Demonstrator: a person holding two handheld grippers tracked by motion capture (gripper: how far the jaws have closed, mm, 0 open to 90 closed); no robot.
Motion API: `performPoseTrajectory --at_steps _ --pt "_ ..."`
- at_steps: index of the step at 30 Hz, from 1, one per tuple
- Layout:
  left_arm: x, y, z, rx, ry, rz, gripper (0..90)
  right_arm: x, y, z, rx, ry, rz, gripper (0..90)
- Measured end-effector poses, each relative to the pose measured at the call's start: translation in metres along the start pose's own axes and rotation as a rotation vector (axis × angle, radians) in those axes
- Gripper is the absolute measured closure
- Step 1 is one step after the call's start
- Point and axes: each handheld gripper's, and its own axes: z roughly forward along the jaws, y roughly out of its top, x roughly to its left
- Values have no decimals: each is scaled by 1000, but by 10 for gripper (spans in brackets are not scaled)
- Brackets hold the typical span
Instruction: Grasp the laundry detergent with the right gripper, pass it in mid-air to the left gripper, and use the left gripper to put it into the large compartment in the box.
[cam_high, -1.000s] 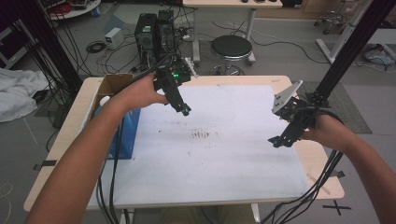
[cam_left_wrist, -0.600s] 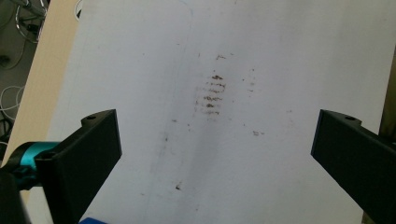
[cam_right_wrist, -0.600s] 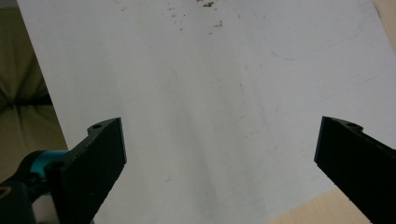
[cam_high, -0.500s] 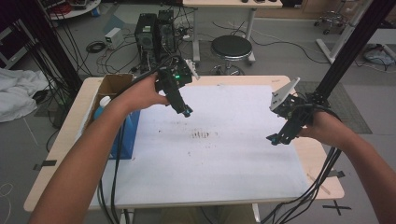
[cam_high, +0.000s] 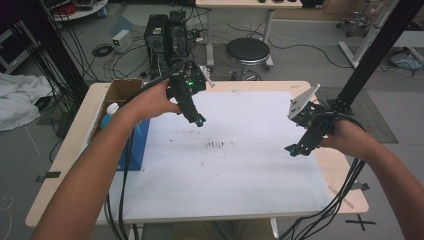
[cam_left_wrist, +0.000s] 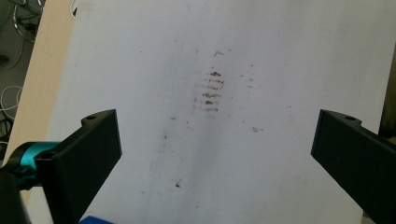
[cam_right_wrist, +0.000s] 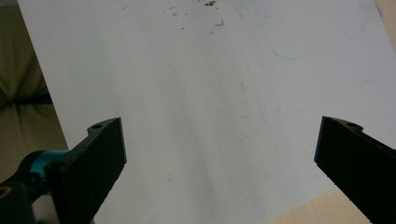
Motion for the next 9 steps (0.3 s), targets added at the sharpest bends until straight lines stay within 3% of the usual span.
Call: performPoseTrajectory --at_steps 9 --pt "0 0 1 4 -2 -2 16 0 -1 0 -2 -1 6 12"
